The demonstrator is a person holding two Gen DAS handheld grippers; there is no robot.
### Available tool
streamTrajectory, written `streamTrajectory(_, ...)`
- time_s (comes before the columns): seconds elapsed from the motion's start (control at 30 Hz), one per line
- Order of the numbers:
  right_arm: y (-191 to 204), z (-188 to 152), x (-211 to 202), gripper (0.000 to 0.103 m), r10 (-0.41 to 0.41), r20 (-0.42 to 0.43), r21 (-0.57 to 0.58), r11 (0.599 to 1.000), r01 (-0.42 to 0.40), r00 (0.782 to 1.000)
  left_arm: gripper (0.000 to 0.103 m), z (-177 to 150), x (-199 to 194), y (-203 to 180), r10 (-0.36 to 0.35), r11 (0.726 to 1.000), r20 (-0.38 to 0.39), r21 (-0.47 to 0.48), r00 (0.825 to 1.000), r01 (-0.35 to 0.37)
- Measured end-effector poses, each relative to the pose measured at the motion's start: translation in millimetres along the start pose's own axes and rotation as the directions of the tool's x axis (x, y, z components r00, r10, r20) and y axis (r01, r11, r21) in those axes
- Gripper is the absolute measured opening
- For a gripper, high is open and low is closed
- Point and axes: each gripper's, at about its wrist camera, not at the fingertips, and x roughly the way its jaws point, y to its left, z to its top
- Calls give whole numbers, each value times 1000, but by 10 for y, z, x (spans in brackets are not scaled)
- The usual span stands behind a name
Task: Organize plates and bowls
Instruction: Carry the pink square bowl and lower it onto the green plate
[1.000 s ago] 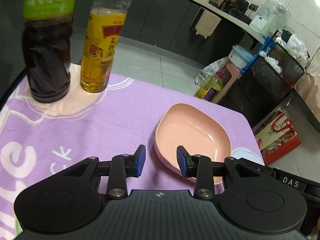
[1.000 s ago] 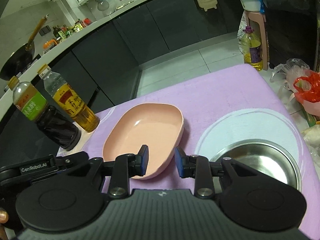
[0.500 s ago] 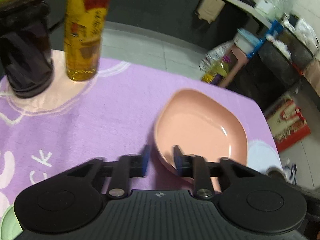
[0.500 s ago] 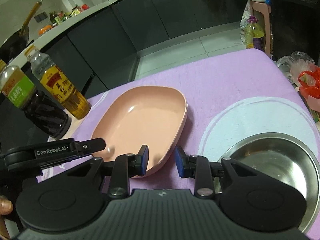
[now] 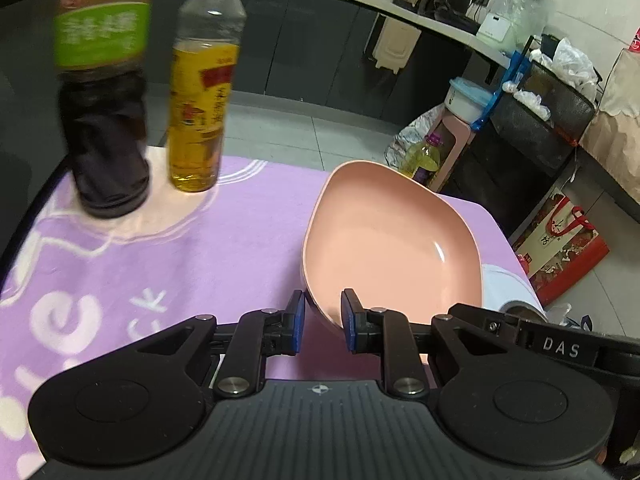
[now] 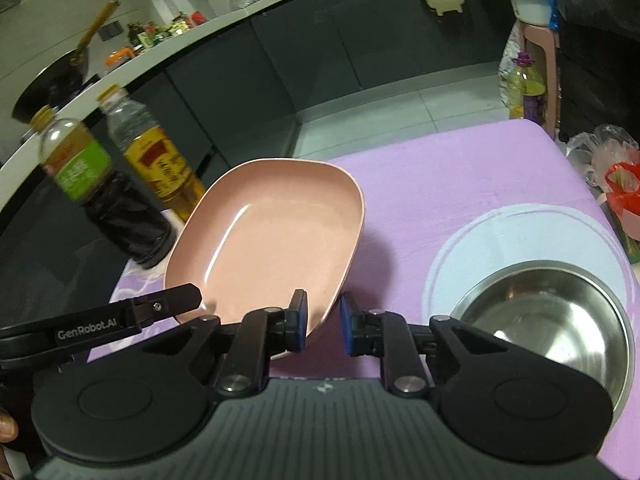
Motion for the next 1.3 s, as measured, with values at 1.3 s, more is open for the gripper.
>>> streamTrajectory(1.3,1341,-677,-47,16,72,-140,-244,964,-105,988,20,-821,-1136,996,56,990,109,-131,992,-42)
